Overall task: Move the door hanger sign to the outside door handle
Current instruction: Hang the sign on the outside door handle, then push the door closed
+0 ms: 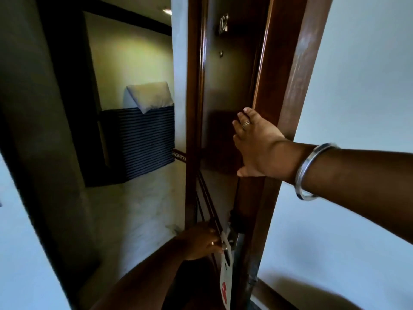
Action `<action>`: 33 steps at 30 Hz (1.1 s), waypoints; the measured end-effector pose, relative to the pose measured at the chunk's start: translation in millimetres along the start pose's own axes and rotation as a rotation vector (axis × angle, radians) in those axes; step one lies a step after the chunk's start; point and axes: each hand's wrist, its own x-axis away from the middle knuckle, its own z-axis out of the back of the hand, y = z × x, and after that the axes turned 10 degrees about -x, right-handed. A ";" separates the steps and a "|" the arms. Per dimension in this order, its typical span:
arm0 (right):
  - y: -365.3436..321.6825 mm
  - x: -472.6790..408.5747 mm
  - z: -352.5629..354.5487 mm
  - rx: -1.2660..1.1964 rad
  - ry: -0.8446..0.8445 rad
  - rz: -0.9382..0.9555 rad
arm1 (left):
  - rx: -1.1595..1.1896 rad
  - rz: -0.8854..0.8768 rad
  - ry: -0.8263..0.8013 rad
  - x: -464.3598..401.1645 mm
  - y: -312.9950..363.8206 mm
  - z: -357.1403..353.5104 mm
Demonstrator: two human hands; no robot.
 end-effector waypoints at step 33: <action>-154.5 -267.0 112.8 -1.052 1.077 0.198 | -1.081 1.031 0.431 209.6 -137.5 253.4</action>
